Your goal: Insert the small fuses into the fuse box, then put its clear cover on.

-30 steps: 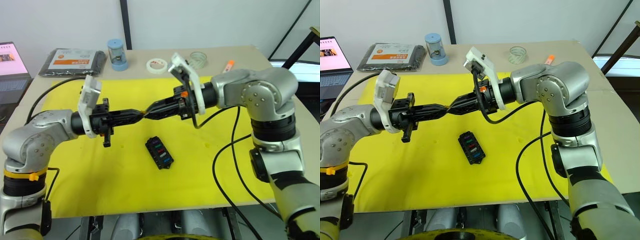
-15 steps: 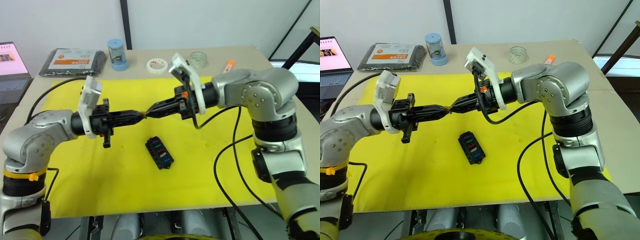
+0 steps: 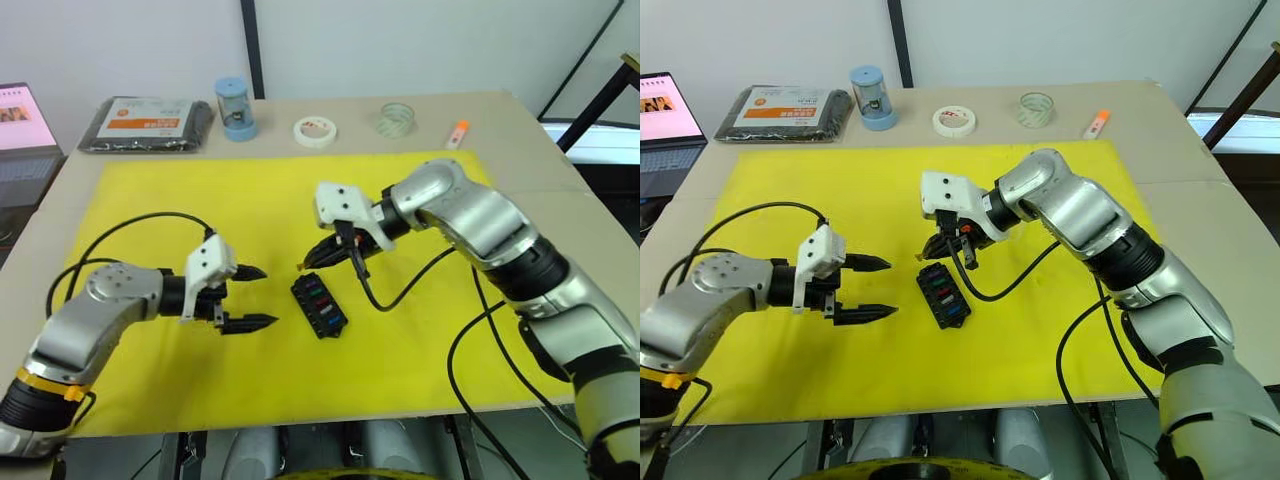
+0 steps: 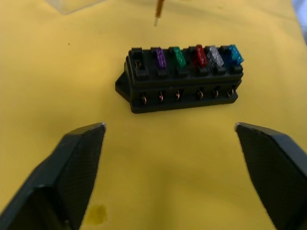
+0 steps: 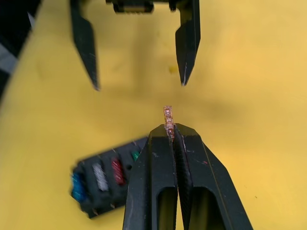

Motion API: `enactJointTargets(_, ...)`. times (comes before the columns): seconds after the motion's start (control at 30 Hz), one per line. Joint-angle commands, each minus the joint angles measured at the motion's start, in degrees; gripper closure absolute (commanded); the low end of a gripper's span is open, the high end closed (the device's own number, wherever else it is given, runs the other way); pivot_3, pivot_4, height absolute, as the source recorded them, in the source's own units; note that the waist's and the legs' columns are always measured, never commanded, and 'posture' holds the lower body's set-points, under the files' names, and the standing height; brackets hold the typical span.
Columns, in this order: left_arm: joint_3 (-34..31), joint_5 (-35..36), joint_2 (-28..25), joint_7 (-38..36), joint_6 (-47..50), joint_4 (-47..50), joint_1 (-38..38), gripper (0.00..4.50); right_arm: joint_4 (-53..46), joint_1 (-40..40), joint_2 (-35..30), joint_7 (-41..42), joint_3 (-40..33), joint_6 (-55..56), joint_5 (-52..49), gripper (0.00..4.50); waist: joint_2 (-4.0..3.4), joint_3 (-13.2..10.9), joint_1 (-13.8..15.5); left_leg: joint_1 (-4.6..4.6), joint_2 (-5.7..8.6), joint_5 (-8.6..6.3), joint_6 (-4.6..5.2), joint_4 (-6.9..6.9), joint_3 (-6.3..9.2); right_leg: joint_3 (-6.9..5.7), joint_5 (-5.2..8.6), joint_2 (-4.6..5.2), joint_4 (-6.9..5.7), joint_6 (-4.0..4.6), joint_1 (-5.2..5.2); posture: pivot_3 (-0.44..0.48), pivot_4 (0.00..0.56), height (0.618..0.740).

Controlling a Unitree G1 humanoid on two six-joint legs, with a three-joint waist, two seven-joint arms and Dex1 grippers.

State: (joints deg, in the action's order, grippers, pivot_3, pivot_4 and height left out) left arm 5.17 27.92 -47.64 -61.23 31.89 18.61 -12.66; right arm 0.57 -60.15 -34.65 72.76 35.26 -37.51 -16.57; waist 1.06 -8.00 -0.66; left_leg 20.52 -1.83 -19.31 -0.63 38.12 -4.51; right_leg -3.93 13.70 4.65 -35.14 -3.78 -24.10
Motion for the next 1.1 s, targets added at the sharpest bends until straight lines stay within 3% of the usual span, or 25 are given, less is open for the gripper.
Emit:
enactJointTargets(0.03, -0.51, -0.29, 1.29, 1.27, -0.93, 2.18, -0.19, 0.04, 1.91, -1.93, 1.09, 2.33, -0.76, 3.28, 2.76, 4.5, 0.0, 0.0, -0.02, 0.02, -0.01, 0.0, 0.0, 0.0, 0.0, 0.0, 0.0, 0.01, 0.0, 0.0, 0.0, 0.0, 0.15, 0.74)
enactJointTargets(0.3, 0.13, -2.38, 3.75, 3.91, -1.13, 2.47, -0.57, 0.04, 7.54, -2.04, 3.89, 5.56, -0.74, 6.83, 7.48, 4.5, 0.0, 0.0, -0.05, -0.03, -0.02, 0.0, 0.01, 0.01, 0.01, 0.0, 0.0, 0.01, -0.04, 0.0, 0.01, 0.0, 0.15, 0.74)
enactJointTargets(1.1, 0.2, -2.95, 3.54, 3.83, -0.7, 3.56, 0.08, 0.04, 11.81, -1.26, 7.36, 9.42, -0.9, 11.96, 13.78, 4.5, -0.01, 0.0, -0.09, -0.03, -0.02, 0.0, 0.0, 0.01, 0.01, -0.01, 0.0, 0.01, -0.05, 0.0, 0.02, 0.0, 0.15, 0.74)
